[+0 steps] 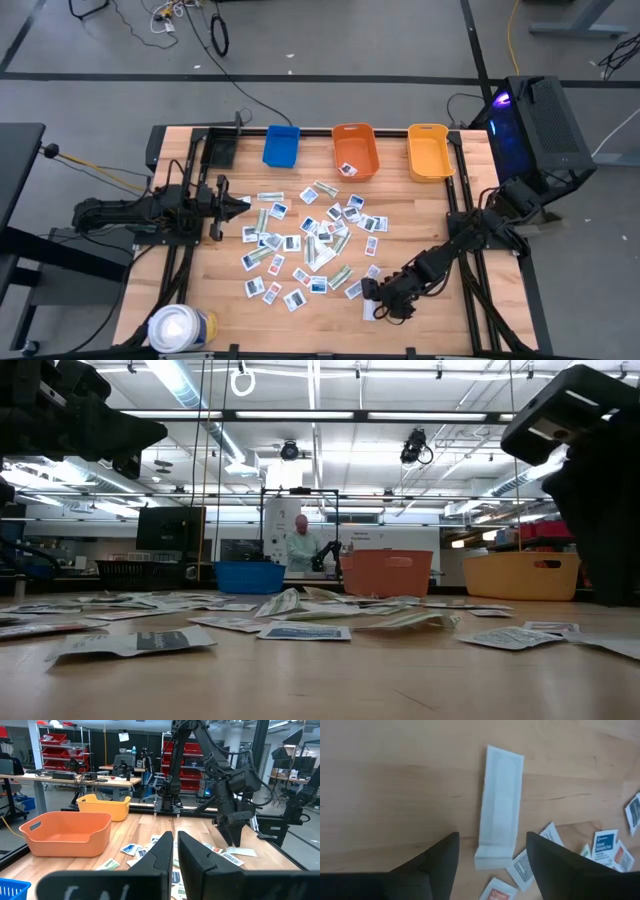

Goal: Pick & Place First Aid Supplies
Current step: Put the bandage into the yellow bin

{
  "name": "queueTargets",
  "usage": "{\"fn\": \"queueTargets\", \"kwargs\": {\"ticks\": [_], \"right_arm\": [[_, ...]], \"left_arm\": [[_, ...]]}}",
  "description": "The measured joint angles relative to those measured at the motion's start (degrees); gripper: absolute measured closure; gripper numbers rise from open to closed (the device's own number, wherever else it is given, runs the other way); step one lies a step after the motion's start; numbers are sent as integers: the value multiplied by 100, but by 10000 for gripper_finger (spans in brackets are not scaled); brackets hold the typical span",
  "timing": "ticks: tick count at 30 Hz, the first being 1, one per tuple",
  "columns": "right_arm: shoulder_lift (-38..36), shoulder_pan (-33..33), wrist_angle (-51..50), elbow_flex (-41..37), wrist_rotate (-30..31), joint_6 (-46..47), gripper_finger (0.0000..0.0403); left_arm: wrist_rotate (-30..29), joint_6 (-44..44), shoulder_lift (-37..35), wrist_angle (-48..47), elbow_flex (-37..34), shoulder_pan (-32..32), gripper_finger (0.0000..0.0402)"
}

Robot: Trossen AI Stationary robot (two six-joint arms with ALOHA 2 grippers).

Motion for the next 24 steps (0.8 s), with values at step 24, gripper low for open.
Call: {"fn": "queueTargets", "kwargs": {"ticks": [24], "right_arm": [[21, -90, 44, -17, 312, 299, 242]], "left_arm": [[-1, 2, -1, 0, 1, 1, 369]]}}
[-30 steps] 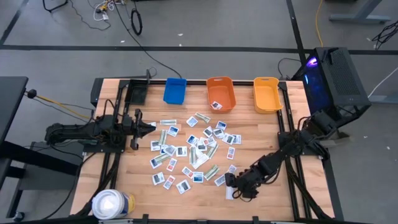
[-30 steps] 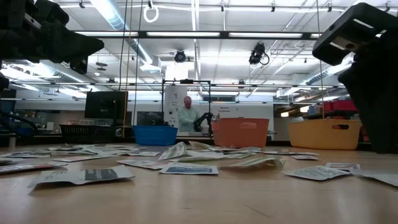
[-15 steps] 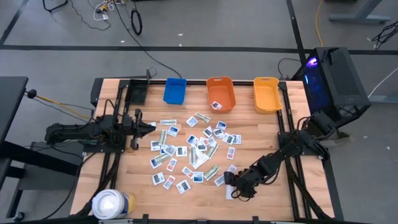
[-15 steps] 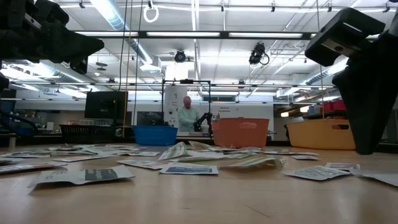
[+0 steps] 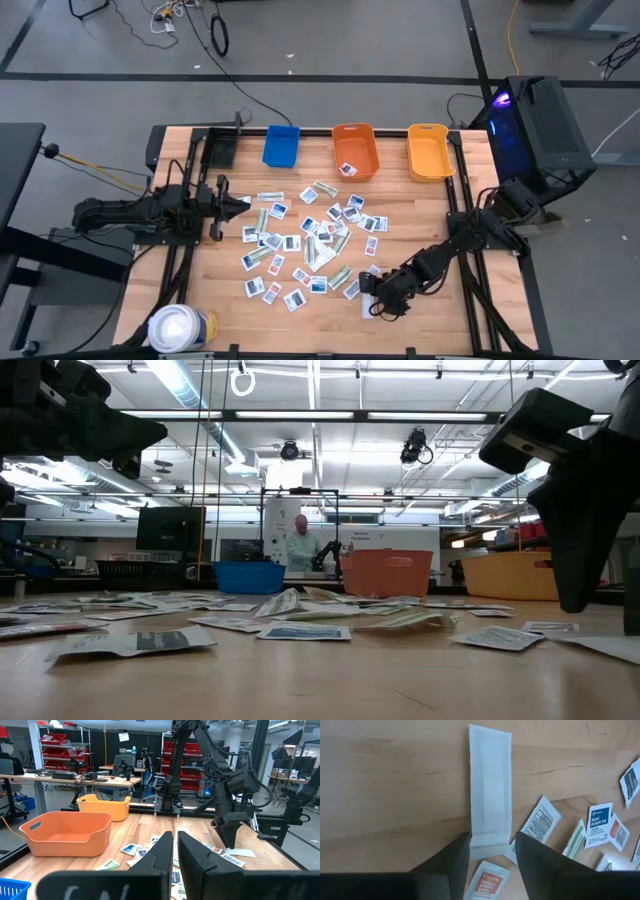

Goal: Pick & Place First Aid Supplies
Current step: Put the bandage into the yellow bin

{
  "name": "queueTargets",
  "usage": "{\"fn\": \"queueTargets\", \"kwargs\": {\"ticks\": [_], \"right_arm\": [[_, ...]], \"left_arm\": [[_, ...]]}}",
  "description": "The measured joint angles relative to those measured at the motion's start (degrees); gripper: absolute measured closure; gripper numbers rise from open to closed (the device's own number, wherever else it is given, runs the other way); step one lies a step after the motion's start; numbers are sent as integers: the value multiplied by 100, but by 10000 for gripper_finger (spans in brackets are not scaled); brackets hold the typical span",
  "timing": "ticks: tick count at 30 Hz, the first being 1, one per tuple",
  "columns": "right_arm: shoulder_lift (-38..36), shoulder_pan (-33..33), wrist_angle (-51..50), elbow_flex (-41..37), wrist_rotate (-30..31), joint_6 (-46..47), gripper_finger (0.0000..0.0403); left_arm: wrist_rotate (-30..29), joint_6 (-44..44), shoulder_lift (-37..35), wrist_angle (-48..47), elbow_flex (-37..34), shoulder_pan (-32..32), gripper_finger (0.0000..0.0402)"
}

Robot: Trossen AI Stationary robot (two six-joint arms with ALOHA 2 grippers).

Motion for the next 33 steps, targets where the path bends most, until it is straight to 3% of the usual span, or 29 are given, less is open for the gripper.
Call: {"fn": "queueTargets", "kwargs": {"ticks": [9, 27, 33], "right_arm": [[39, -11, 13, -2, -80, 0, 262], [192, -31, -19, 9, -228, 0, 394], [192, -31, -145, 11, -223, 1, 400]], "left_arm": [[0, -2, 2, 0, -1, 0, 369], [0, -2, 1, 0, -2, 0, 369], [0, -2, 1, 0, -1, 1, 369]]}}
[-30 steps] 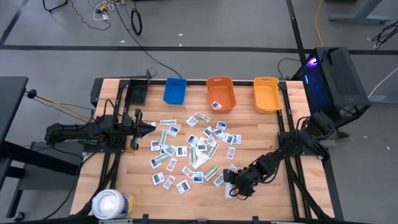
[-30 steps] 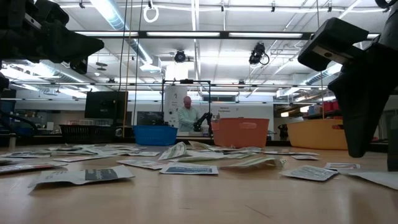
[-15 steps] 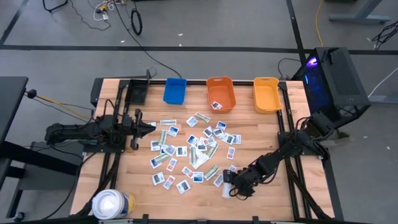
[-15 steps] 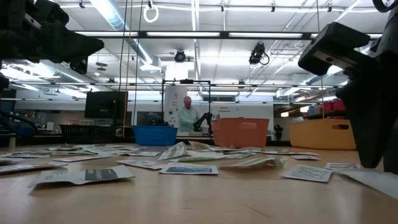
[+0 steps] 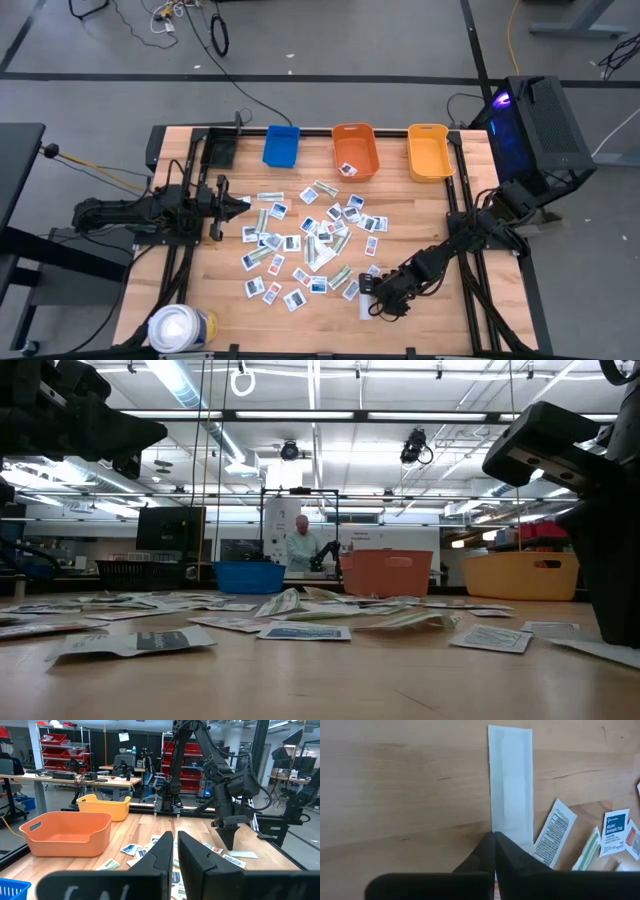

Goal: Pick & Place First Aid Supplies
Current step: Put the bandage into the yellow bin

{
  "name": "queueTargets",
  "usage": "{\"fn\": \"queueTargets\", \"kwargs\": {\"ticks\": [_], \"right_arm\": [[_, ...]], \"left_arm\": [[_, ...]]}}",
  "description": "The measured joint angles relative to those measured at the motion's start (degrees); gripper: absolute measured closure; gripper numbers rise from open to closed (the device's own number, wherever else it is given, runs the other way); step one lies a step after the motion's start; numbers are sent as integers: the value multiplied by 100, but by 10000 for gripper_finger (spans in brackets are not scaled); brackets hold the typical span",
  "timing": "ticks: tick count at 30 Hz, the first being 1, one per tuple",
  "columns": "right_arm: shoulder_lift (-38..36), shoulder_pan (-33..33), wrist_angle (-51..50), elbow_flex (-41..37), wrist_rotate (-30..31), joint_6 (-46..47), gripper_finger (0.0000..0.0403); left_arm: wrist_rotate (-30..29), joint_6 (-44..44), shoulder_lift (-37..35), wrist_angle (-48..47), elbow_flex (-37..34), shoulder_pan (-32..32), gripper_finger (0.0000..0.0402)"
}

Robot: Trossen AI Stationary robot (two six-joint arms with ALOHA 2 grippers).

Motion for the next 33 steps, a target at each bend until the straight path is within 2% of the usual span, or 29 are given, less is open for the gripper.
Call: {"fn": "queueTargets", "kwargs": {"ticks": [12, 22, 25, 28, 33], "right_arm": [[-474, -4, -694, 229, 127, 348, 402], [-754, -4, -797, 251, 285, 451, 399], [-754, -4, -781, 251, -91, 451, 376], [-756, -4, -711, 253, -517, 621, 335], [-761, -192, -715, 460, -832, 1829, 256]], "left_arm": [[0, 1, 0, 0, -1, -1, 369], [0, 0, -1, 0, 0, 0, 369], [0, 0, -1, 0, -1, 0, 369], [1, 1, -1, 0, 1, -2, 369], [0, 0, -1, 0, -1, -2, 369]]}}
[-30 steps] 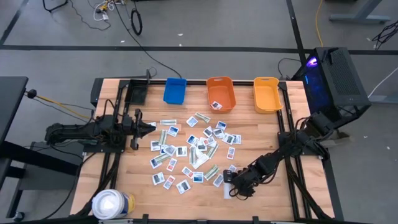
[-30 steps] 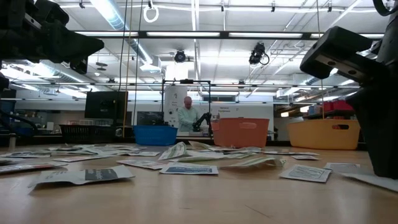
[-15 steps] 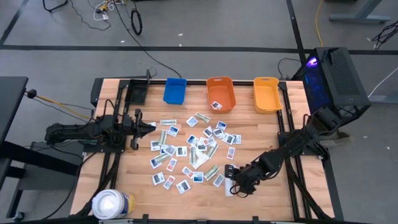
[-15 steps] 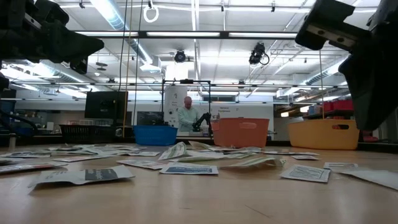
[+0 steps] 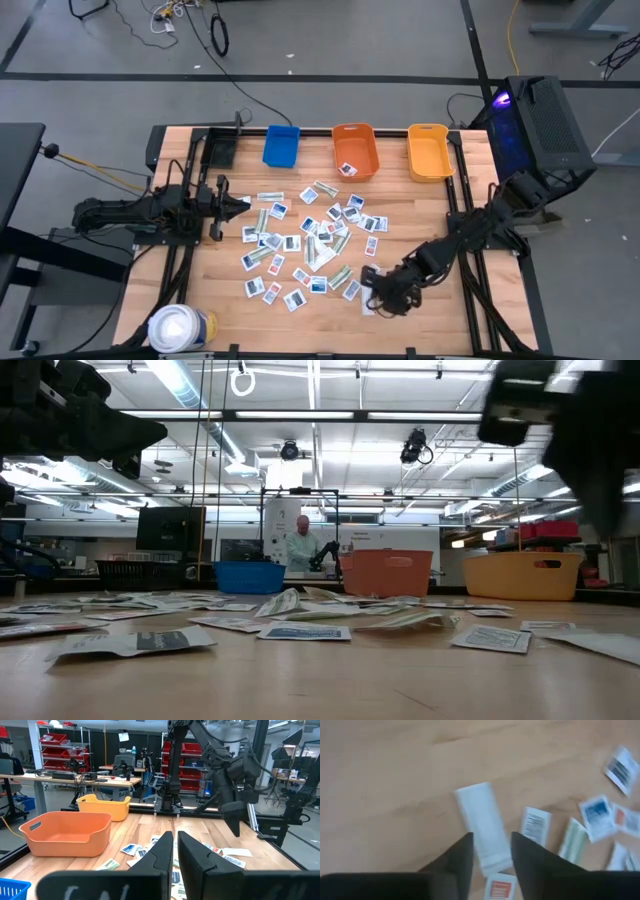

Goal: Pick & Place First Aid Supplies
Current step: Put the bandage into the yellow bin

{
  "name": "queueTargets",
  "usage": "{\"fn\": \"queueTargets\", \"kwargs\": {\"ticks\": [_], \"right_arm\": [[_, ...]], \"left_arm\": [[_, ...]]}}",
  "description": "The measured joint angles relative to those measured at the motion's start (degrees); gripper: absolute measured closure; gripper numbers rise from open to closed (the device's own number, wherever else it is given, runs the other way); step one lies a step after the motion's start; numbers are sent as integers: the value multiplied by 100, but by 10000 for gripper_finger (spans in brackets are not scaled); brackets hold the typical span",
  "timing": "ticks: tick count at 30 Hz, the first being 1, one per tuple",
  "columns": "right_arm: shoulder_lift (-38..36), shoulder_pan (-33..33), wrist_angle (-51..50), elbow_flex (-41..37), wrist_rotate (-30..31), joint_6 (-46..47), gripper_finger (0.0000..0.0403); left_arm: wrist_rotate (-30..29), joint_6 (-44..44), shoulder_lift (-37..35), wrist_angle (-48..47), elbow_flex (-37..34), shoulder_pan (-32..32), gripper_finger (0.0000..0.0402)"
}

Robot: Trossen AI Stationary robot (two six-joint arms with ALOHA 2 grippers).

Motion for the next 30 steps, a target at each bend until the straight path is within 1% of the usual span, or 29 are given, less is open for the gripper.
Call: {"fn": "queueTargets", "kwargs": {"ticks": [4, 7, 9, 11, 23, 30], "right_arm": [[0, -216, 2, 137, -62, 847, 213], [65, -373, -99, 191, -446, 1334, 202], [108, -436, -208, 191, -720, 1659, 201], [132, -464, -218, 191, -782, 1889, 204], [541, -684, -93, 191, -798, 3020, 229], [634, -822, -77, 191, -743, 3419, 237]], "left_arm": [[0, 0, 1, 0, 0, 2, 369], [0, 0, 0, 0, 0, 0, 369], [0, 2, 0, 0, 0, 0, 369], [1, 1, 1, 0, 1, 1, 369], [0, 2, 1, 2, 2, 0, 369], [0, 0, 1, 0, 1, 0, 369]]}}
